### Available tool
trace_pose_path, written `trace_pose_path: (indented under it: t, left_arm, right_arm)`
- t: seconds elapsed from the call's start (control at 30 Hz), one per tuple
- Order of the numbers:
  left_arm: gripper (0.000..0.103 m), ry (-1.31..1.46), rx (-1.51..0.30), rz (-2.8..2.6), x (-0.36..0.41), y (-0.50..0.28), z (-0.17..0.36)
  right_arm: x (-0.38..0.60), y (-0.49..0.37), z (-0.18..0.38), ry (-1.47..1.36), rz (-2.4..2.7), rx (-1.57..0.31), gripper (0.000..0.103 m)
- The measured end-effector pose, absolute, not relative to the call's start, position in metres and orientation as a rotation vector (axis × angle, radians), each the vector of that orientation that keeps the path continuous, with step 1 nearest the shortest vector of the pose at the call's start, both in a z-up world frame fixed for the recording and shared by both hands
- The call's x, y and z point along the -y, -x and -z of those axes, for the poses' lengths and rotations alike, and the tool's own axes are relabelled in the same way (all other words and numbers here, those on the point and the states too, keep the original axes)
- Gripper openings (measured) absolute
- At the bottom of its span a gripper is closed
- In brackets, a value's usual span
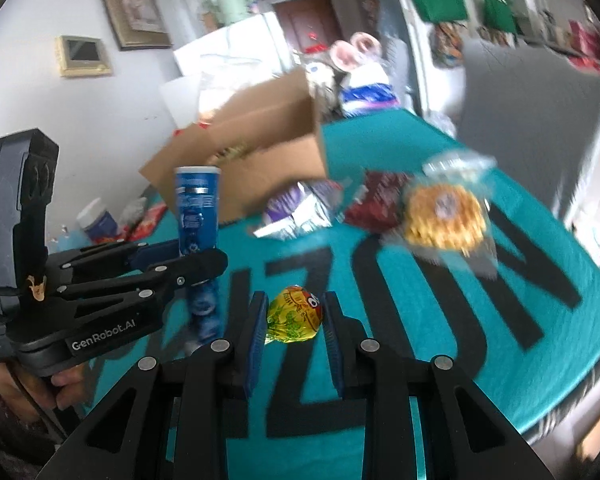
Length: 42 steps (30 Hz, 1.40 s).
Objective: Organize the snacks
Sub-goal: 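Carry the drink tube and lollipop over the cardboard box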
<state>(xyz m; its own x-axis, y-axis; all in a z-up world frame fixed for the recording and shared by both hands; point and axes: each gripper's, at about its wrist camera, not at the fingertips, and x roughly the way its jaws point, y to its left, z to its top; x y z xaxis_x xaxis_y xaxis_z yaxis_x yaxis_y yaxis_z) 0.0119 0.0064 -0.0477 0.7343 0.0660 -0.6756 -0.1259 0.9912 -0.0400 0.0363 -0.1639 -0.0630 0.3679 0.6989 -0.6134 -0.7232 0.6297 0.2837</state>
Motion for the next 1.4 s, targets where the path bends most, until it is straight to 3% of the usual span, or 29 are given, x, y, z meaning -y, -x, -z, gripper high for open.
trace_pose_path:
  t: [0.23,0.33,0.53,0.8,1.2,1.4]
  left_arm:
    - [0.028,0.067,-0.622,-0.151,-0.023,-0.009,0.006]
    - [0.021,0.078,-0.575,-0.163,-0.035,-0.012,-0.012]
    - [0.021,0.096,-0.557,-0.176,-0.052,-0.021,-0.022]
    - [0.021,0.111,-0.658,-0.161,-0.054,-0.03,0.0]
    - [0.021,0.258,-0.981,-0.172,-0.076,-0.05,0.095]
    - [0.025,0.308,-0.975,-0.129,-0.075,-0.046,0.107]
  right_arm:
    - [0.138,-0.042,0.024,0.074,-0.995,-0.665,0.027]
    - [0.127,-0.047,0.008,0.063,-1.033,-0.635,0.027]
    - [0.111,-0.057,-0.009,0.066,-1.051,-0.591,0.027]
    - [0.104,-0.063,0.004,0.07,-1.047,-0.646,0.027]
    - [0.116,-0.062,0.049,0.062,-0.981,-0.786,0.027]
    - [0.12,-0.064,0.069,0.025,-0.955,-0.858,0.027]
